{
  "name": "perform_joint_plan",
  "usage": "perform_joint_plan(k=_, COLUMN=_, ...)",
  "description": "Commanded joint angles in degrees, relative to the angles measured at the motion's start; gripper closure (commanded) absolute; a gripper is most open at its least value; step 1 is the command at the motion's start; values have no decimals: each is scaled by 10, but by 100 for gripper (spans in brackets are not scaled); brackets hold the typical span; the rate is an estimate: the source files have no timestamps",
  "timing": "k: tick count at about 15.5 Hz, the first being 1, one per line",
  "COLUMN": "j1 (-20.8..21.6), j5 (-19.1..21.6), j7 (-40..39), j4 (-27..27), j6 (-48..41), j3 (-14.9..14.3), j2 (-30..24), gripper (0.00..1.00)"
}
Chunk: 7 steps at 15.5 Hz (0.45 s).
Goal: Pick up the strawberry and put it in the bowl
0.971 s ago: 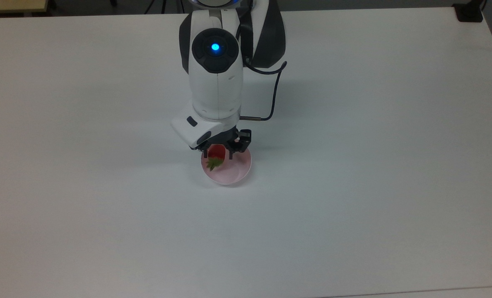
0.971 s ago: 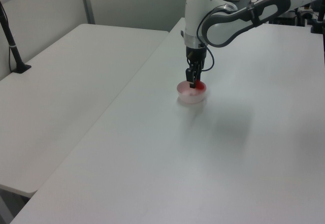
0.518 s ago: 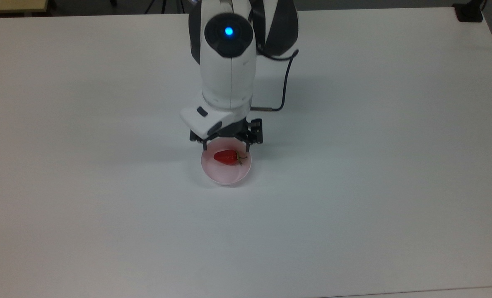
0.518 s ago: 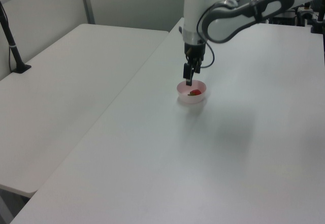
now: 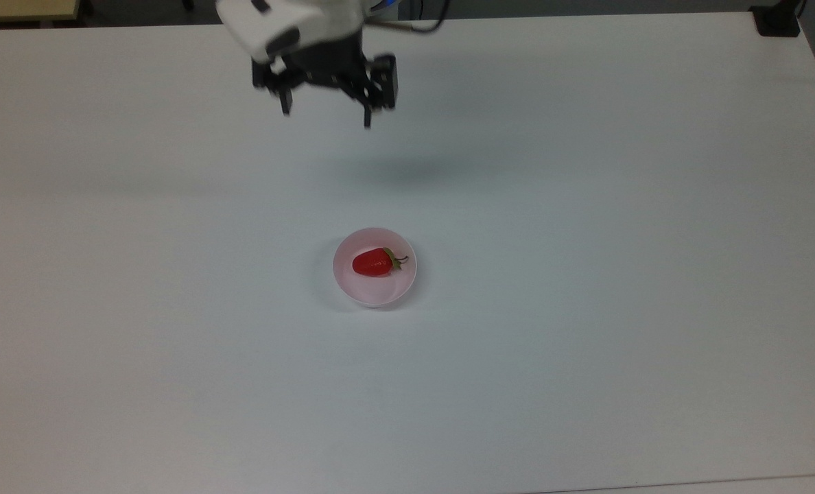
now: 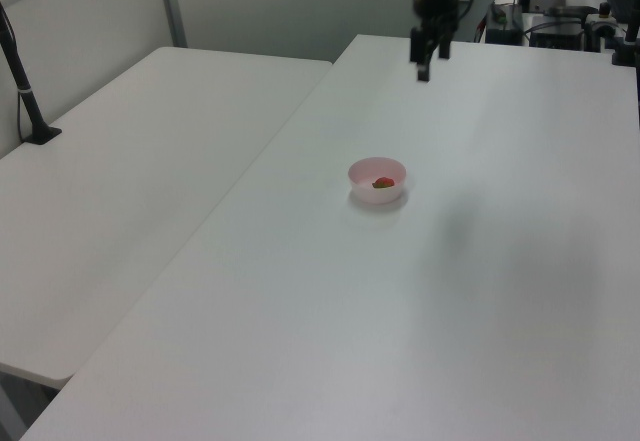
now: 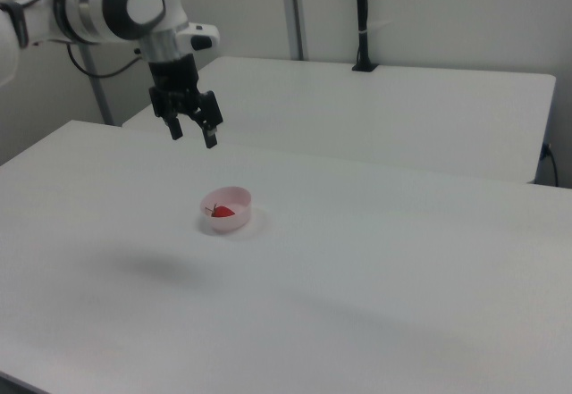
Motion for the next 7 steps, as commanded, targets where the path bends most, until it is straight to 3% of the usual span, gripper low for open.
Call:
perform_joint_plan(k=1, j1=-4, j5=1, j7=12, j4=-45, j6=-30, j3=-6, j2=-57, gripper=0)
perform_joint_plan(k=7, j1=-12, j5=-2, j7=-14, j4=-48, j6=-24, j3=-6, j2=-63, gripper=0)
